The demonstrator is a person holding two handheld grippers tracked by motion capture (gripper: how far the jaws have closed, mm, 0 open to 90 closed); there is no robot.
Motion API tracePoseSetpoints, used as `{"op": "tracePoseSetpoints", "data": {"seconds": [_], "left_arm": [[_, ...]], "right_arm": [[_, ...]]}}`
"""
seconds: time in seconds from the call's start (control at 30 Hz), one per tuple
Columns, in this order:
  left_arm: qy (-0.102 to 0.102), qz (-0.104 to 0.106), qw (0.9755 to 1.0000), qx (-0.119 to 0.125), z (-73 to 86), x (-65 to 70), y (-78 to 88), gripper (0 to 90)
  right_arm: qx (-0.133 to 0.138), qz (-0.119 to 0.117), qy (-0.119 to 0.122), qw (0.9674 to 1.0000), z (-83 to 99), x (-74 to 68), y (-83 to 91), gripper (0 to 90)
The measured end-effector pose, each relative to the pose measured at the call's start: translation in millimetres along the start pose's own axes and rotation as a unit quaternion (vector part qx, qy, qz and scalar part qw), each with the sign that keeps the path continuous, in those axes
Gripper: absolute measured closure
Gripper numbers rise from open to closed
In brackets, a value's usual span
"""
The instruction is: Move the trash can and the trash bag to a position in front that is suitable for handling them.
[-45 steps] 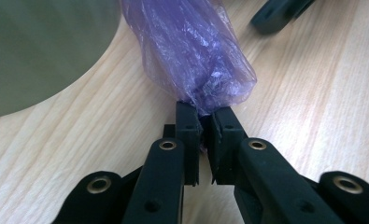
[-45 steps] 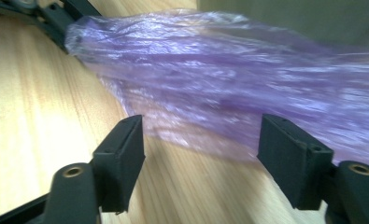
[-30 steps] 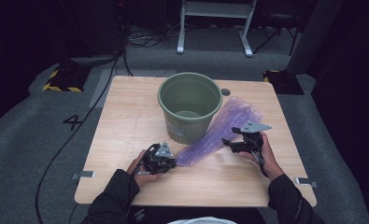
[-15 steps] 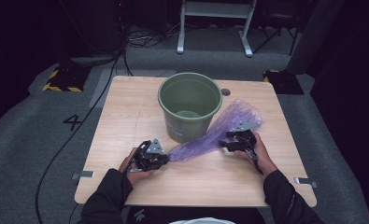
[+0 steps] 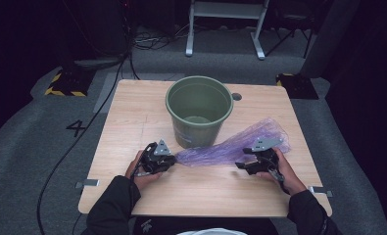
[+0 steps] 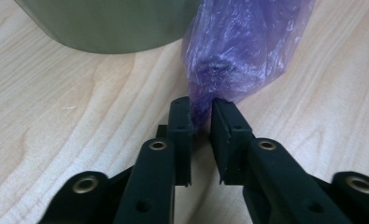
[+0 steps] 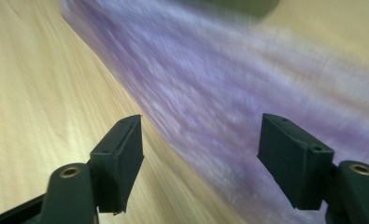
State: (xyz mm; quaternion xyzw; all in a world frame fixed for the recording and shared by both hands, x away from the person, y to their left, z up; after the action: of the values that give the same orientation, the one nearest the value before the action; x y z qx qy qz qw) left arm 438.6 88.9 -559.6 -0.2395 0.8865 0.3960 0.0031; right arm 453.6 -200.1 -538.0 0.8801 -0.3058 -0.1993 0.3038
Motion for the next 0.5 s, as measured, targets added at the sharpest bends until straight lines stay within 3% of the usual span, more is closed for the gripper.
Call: {"op": "tracePoseSetpoints", "data": {"seconds": [0.1,0.2,0.27,0.37,0.43,0.5], "left_arm": [[0.0,0.002,1.0,0.003,-1.4,-1.8,-2.1,75.0],[0.003,0.003,1.0,0.005,-2.8,-3.0,-3.8,74.2],[0.007,0.008,0.9999,0.008,-3.7,-3.5,-5.0,72.8],[0.002,0.009,0.9999,0.012,-4.4,-3.7,-6.3,68.7],[0.003,0.009,0.9999,0.013,-4.5,-3.9,-6.6,67.4],[0.005,0.009,0.9998,0.015,-4.6,-4.6,-7.1,67.0]], "right_arm": [[0.04,0.022,0.02,0.9987,-16.1,-1.8,8.0,22.4],[0.05,0.017,0.025,0.9983,-23.4,-3.0,5.0,20.4],[0.046,0.007,0.027,0.9986,-26.6,-3.4,-4.4,18.9],[0.033,0.012,0.026,0.999,-26.9,3.7,-24.6,15.9],[0.031,0.015,0.023,0.9991,-26.6,6.7,-28.4,15.8],[0.019,0.019,0.011,0.9996,-22.8,15.2,-39.1,16.6]]}}
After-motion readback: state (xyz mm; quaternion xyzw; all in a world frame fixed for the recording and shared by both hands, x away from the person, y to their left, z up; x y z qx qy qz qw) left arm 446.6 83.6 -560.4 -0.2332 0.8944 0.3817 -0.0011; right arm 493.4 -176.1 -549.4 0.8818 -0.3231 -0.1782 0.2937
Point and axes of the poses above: each handheld gripper's, and its own axes: y roughly backward along the jaws, z roughly out of its underside, x roughly to its right, the point moved 9 cm from there along -y, roughly forward along the jaws, and after that the axes turned 15 degrees about -y, right-handed, at the moved point
